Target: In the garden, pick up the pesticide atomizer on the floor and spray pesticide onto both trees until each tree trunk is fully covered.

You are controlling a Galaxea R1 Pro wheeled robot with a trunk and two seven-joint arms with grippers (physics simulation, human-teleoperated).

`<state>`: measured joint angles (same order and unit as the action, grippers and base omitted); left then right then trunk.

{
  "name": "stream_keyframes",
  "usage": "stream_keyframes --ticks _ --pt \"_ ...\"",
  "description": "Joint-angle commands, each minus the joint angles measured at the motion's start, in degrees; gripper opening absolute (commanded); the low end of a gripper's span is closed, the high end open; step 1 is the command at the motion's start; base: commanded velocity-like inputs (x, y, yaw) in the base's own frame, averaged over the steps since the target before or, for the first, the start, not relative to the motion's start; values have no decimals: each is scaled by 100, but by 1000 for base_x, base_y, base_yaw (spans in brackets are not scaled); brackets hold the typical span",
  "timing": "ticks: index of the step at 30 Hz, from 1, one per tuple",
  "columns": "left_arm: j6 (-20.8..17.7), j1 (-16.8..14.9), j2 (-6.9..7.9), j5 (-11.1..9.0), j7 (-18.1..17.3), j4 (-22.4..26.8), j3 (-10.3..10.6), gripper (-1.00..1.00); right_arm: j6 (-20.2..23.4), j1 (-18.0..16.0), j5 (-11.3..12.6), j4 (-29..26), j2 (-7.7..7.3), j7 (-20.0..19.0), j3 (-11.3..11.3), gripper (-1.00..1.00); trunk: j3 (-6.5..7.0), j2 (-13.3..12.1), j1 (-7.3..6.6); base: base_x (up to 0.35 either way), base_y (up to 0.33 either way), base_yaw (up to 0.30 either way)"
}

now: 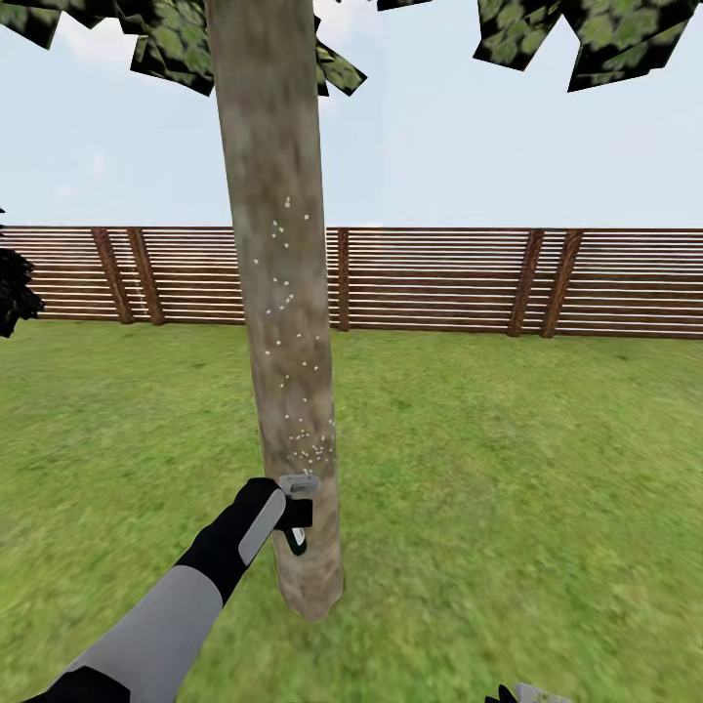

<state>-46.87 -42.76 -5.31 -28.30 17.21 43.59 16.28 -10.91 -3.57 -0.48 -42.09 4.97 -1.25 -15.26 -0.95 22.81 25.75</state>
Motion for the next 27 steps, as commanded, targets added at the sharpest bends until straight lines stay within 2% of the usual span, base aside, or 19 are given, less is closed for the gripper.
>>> stream_keyframes --ticks 1,4,10,19,23,27 --pt "-11 -5 3 -59 54 5 15 -100 -16 -4 -5 1 6 -13 -21 -100 -10 11 3 0 0 0" --pt "2 -4 0 -57 47 -3 15 -100 -16 -4 -5 0 4 -13 -24 -100 -10 11 3 0 0 0" --pt "44 256 214 -78 -22 101 -1 -100 -9 121 2 209 4 -32 13 -100 -10 11 3 0 0 0" --pt "46 268 231 -85 -36 105 -18 -100 -10 126 38 211 4 -10 -3 -100 -10 11 3 0 18 0" --pt "39 268 232 -99 -42 105 -33 -100 -11 123 59 210 4 -15 -28 -100 -10 11 3 0 193 -31" --pt "32 268 232 -105 -43 108 -36 -100 -13 126 67 210 4 -11 -57 -100 -10 11 3 0 293 -207"
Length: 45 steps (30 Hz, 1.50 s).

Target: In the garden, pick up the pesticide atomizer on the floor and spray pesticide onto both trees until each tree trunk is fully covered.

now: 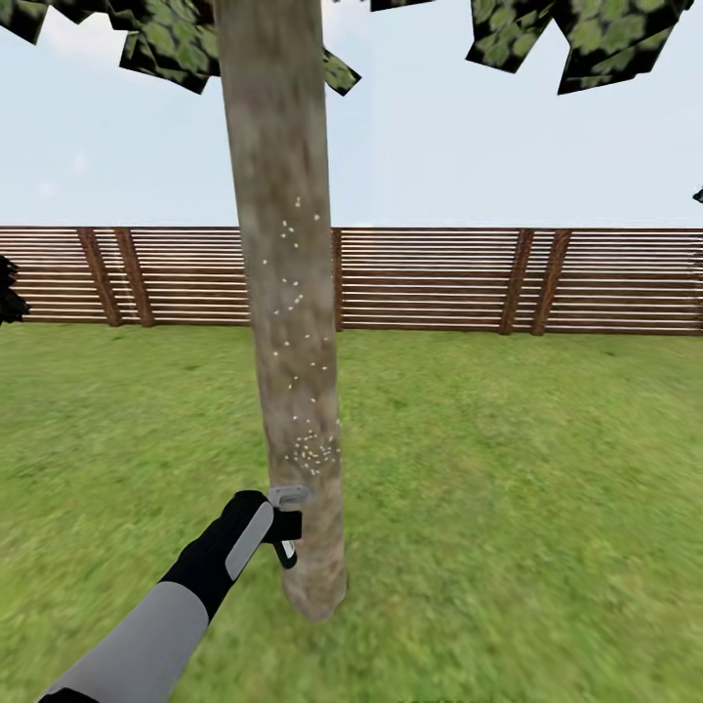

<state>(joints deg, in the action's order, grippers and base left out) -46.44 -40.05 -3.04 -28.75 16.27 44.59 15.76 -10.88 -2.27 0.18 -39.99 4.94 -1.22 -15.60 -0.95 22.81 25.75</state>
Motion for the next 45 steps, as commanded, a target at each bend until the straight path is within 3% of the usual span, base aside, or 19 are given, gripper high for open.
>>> stream_keyframes --ticks 1,23,45 --pt "-8 -3 5 -60 52 10 15 -100 -16 -5 5 0 7 -11 -26 -100 -10 11 3 0 323 -268" --pt "3 -3 9 -77 -160 6 -3 -100 -19 -3 8 8 7 -11 -31 -100 -10 11 3 -94 319 -261" --pt "-7 -3 13 -78 -168 14 -5 -100 -19 -4 8 9 7 -18 -31 -100 -10 11 3 39 333 -199"
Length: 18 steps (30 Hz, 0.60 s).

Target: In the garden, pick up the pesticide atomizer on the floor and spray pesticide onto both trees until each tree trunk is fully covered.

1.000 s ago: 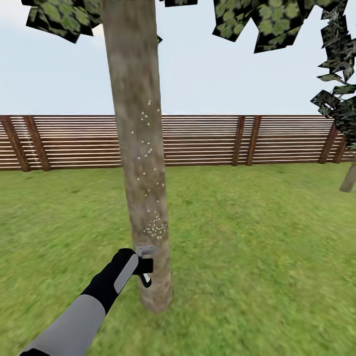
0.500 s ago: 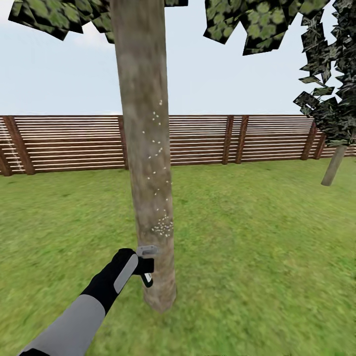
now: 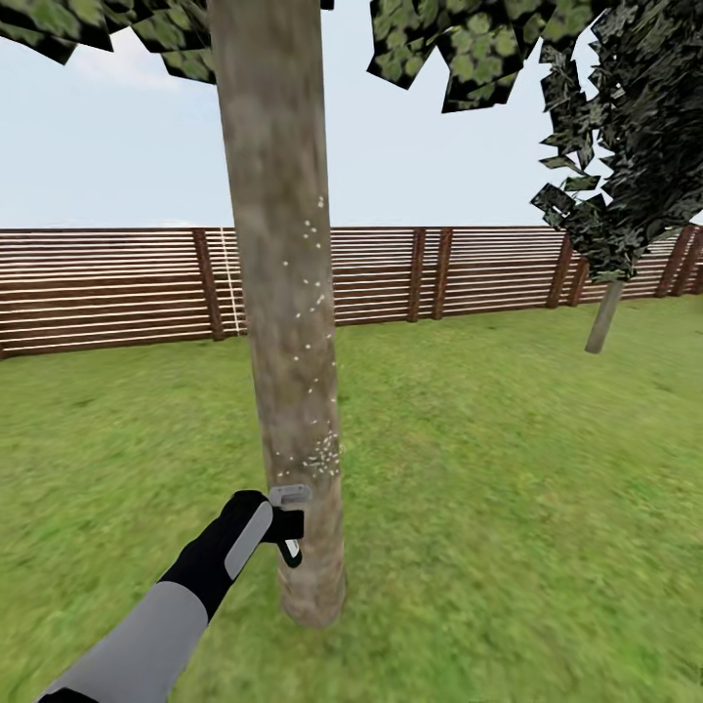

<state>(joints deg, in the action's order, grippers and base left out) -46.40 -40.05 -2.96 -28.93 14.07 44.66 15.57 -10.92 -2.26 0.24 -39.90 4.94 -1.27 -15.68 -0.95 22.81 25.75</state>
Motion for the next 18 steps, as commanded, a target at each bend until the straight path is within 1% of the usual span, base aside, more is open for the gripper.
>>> stream_keyframes --ticks 1,6,12,18 --pt "-9 -3 5 -61 52 8 16 -100 -15 -4 2 0 7 -13 -23 -100 -10 11 4 22 334 -244" --pt "-1 -3 5 -61 60 6 17 -100 -15 -4 2 0 7 -13 -21 -100 -10 11 4 4 334 -220" --pt "-1 -3 6 -61 68 -1 17 -100 -14 -3 2 0 7 -20 -18 -100 -10 11 4 -82 334 -64" --pt "-1 -3 6 -61 66 4 17 -100 -15 -3 2 0 7 -22 -21 -100 -10 11 4 -108 334 -250"
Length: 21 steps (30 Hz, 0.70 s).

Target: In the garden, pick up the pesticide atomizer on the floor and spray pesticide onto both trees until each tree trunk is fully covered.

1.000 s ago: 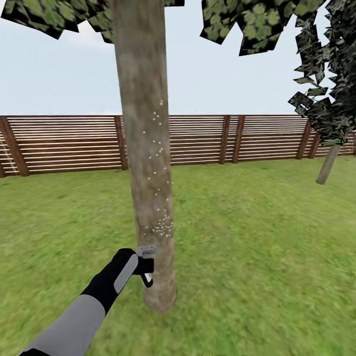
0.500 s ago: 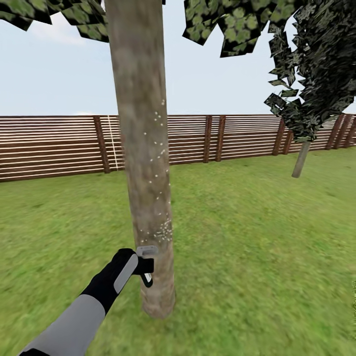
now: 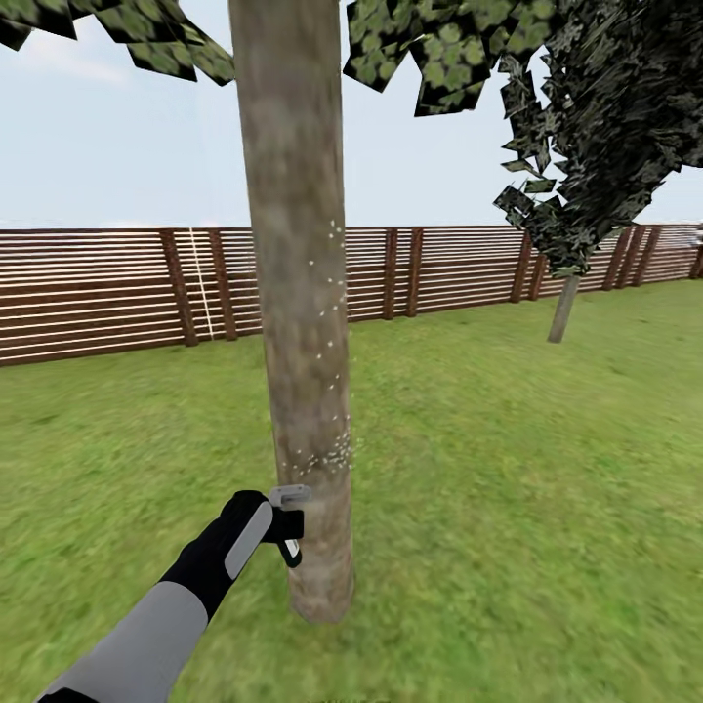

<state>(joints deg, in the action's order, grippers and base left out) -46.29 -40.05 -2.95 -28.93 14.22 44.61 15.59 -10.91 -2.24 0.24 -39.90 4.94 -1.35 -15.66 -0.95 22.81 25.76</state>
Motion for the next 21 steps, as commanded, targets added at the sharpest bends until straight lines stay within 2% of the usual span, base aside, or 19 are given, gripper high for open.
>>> stream_keyframes --ticks 1,10,21 --pt "-12 -3 5 -60 49 9 15 -100 -16 -6 2 0 7 -14 -24 -100 -10 11 2 -109 334 -283" --pt "-12 6 5 -60 41 12 15 -100 -14 -6 2 0 7 -14 -24 -100 -10 11 2 -103 334 -282" --pt "-12 6 36 -60 37 12 12 -100 -9 -5 2 0 -70 -14 -24 -100 -10 11 2 -9 334 -236"
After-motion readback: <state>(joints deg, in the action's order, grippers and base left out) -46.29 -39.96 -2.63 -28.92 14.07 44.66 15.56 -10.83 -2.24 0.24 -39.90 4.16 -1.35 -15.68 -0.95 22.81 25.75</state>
